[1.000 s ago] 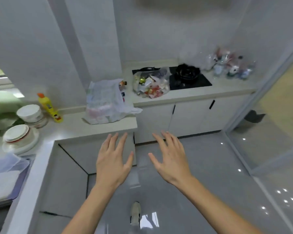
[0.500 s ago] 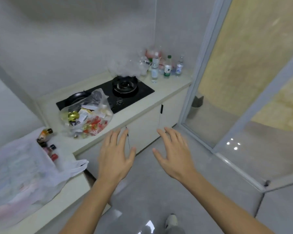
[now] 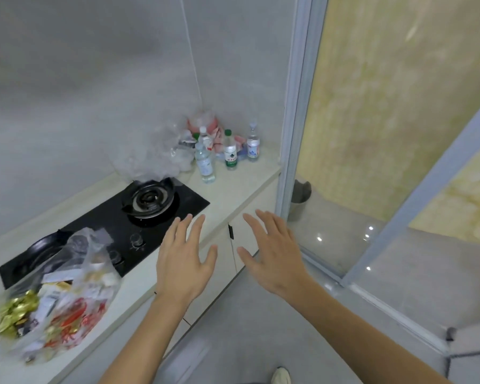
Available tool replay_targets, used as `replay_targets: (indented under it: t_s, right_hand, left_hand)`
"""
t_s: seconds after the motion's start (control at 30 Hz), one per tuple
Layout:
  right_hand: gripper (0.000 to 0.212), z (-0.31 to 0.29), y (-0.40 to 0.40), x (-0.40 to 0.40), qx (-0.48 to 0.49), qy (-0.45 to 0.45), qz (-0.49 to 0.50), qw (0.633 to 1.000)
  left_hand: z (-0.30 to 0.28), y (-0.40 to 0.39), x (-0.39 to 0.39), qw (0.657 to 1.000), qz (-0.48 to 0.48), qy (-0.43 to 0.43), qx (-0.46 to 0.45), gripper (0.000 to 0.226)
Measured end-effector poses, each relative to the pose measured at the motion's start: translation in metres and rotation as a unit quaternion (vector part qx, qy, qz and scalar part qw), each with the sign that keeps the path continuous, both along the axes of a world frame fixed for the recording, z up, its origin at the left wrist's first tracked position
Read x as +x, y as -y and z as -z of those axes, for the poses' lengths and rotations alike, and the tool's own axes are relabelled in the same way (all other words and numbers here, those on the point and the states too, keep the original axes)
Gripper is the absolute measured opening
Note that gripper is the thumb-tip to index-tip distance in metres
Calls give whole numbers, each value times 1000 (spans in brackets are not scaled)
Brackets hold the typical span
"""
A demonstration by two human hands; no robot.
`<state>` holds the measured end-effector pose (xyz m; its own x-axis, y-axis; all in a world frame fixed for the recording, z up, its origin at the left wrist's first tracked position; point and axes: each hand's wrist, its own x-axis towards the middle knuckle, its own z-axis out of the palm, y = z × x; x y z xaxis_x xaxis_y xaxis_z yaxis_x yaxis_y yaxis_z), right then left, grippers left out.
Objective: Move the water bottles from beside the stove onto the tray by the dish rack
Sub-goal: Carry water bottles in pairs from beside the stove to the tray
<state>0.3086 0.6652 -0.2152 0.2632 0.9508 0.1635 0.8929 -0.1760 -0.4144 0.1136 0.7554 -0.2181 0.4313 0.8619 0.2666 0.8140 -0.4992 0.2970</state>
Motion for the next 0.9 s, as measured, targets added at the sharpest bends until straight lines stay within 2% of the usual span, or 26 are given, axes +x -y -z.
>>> replay_targets:
  t_s: [0.37,0.57,0.77,0.9]
  right_hand:
    - [72,15,-180,107,-6,-3,-22,1000]
    - [72,35,-289,154,-50,15,-30,998]
    - [70,48,-397,189,-79,16,-26,996]
    - [69,54,-464,207,-94,17,-36,995]
  left_hand:
    - [22,-167,102,1000,-16,17,-3,66]
    - [49,-285,149,998,-23,27,-50,65]
    - [52,-391,167,997,-33,21,-66,62]
    - [61,-442,175,991,-60,5,-115,62]
